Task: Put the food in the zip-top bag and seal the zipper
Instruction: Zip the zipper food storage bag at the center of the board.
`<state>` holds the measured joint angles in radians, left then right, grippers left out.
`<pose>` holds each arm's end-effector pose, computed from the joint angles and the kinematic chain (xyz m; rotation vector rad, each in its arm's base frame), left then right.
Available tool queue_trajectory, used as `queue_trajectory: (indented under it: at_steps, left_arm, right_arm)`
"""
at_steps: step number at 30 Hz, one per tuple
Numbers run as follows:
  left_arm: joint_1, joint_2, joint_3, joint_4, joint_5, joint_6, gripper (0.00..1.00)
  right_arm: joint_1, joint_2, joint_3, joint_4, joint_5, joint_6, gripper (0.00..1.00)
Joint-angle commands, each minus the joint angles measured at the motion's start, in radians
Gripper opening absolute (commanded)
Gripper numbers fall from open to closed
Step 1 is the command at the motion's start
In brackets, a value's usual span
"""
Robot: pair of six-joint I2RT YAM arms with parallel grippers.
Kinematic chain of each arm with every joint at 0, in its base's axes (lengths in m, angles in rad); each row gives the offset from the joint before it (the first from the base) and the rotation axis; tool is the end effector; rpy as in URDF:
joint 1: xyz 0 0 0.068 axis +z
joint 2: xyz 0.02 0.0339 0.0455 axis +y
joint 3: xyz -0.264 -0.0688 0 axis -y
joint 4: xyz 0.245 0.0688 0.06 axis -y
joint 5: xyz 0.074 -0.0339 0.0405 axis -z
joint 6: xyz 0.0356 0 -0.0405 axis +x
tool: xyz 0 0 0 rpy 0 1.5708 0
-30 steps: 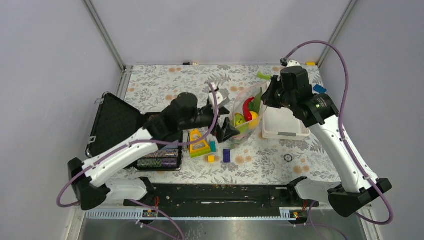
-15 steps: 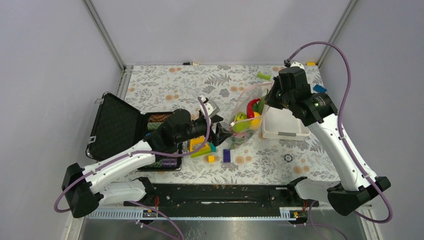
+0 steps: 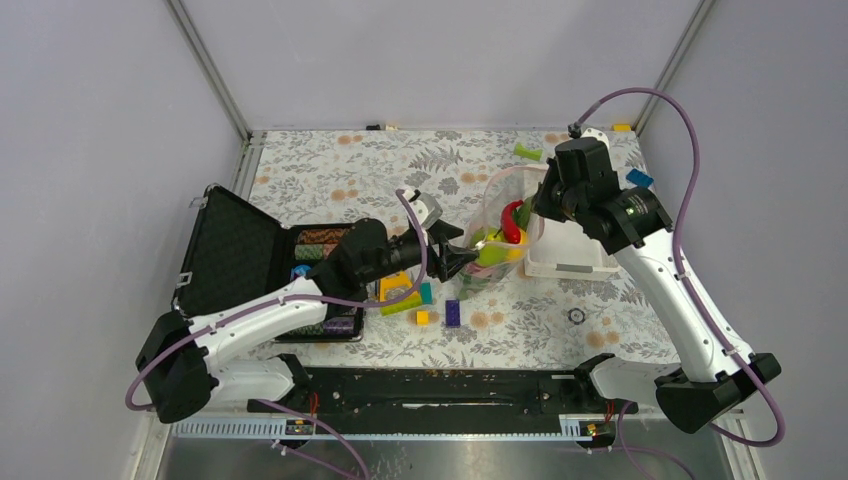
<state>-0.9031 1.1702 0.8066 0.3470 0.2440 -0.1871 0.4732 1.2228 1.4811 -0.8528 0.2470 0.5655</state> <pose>0.1641 -0.2220 0.3237 0.7761 1.4980 -1.0298 0.2189 0.1023 0.4215 0.2418 2.1505 0.3364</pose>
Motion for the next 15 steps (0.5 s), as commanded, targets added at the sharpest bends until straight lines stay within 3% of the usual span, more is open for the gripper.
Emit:
queue_trajectory:
  at_steps: [1,13,15]
  left_arm:
    - [-0.003,0.033,0.043,0.1,0.045,-0.018,0.61]
    - [-0.002,0.033,0.033,0.192,0.076,0.035,0.61]
    - [-0.003,0.043,0.04,0.188,0.086,0.054,0.51]
  right_arm:
    - [0.005,-0.029,-0.004,0.027,0.03,0.026,0.0]
    - [0.003,-0.039,-0.009,0.026,0.015,0.027,0.0]
    - [0.005,-0.042,-0.01,0.027,0.016,0.028,0.0]
